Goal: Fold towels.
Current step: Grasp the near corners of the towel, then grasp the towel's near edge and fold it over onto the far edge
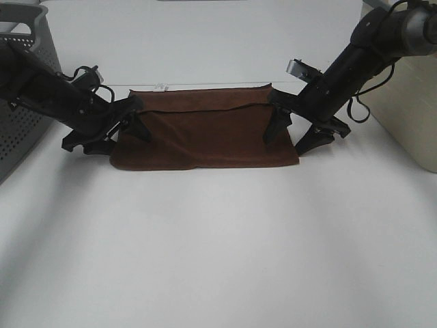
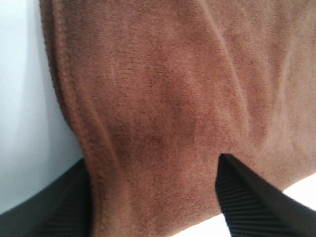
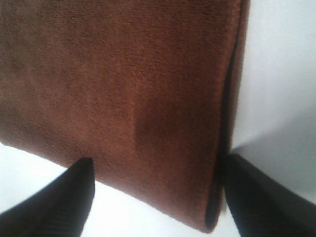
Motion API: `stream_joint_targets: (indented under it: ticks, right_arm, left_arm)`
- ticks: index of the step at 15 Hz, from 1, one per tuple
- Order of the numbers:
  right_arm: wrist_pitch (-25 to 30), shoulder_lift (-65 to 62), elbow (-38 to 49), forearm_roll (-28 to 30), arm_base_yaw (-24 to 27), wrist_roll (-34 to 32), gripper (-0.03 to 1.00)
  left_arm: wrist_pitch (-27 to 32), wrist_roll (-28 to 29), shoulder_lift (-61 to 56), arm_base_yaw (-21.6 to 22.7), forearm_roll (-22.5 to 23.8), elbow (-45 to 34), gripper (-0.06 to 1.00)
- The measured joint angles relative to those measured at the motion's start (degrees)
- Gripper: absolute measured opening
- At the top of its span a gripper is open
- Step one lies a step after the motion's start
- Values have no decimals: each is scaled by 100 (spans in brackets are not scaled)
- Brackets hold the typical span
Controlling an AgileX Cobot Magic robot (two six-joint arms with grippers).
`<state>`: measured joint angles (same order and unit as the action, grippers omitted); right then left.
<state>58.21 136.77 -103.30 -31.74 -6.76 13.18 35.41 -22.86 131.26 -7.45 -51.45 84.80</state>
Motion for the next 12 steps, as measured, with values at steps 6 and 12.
stream_joint_targets:
  ticks: [6, 12]
  right_arm:
    - [-275, 86, 0, -46, 0, -17, 21]
    - [-97, -97, 178, 46, 0, -252, 0]
  left_arm:
    - [34, 0, 120, 0, 115, 17, 4]
    - [464, 17, -298, 0, 636, 17, 1]
